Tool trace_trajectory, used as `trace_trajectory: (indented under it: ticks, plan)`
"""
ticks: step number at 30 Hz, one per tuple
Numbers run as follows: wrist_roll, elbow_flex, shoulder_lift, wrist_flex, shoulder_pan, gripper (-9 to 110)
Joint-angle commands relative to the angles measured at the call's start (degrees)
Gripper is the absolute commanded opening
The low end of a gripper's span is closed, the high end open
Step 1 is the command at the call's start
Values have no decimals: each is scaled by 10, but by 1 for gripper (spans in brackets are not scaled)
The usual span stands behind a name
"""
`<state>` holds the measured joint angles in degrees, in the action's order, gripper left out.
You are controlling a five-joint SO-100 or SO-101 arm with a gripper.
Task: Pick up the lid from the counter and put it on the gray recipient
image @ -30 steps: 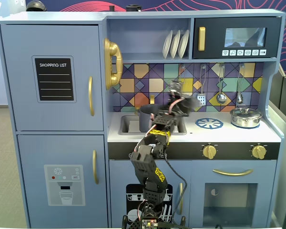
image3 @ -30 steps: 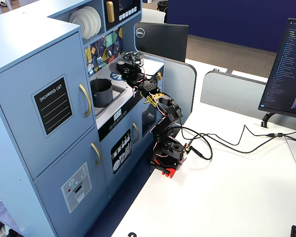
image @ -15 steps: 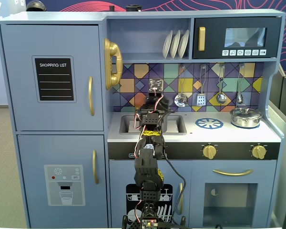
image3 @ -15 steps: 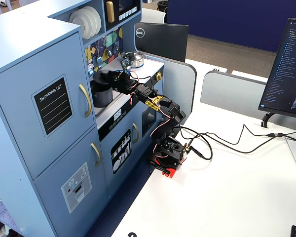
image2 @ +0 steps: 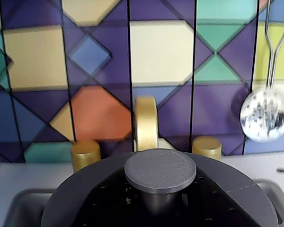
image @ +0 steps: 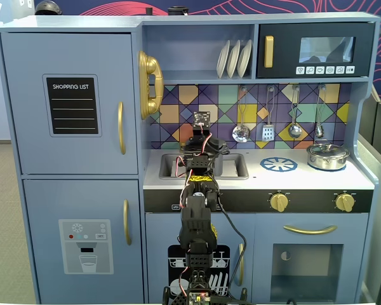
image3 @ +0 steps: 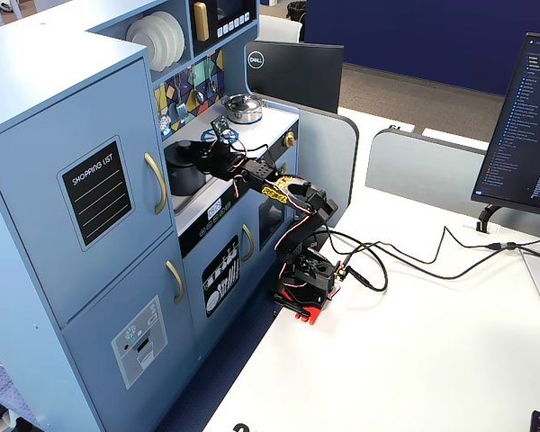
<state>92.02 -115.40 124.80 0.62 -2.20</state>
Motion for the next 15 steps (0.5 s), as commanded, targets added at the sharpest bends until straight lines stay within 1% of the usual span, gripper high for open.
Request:
trace_trajectory:
  ticks: [1,15]
  plan:
    - [7,11,-6,-33,8,0]
    - [18,38,-68,-65,4,0]
